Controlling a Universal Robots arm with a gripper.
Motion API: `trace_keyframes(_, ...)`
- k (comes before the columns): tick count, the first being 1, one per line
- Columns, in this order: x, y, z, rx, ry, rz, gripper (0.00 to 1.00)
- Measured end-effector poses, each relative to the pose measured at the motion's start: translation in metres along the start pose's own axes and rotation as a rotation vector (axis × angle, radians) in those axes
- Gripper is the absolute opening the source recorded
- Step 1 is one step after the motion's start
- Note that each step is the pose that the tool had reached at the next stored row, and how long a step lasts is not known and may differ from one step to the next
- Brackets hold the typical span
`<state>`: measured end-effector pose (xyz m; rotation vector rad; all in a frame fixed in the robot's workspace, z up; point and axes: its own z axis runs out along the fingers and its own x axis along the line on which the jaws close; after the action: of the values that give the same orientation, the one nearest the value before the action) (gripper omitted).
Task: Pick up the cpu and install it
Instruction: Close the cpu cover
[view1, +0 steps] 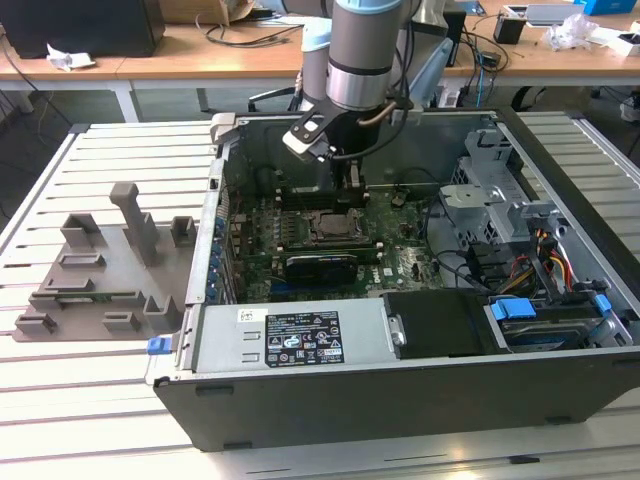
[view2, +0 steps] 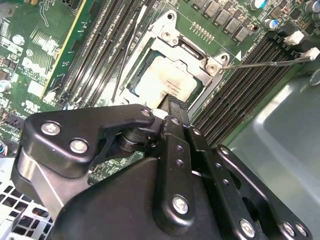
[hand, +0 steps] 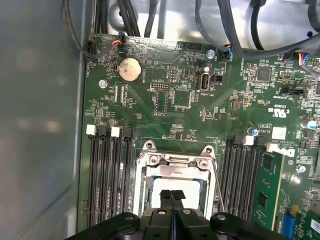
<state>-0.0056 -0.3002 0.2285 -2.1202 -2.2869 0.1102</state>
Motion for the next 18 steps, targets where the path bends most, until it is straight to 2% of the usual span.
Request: trace_keyframes(18,-0.0007,-0.0015,-0.0222,0.0000,0.0001,0.000,0.11)
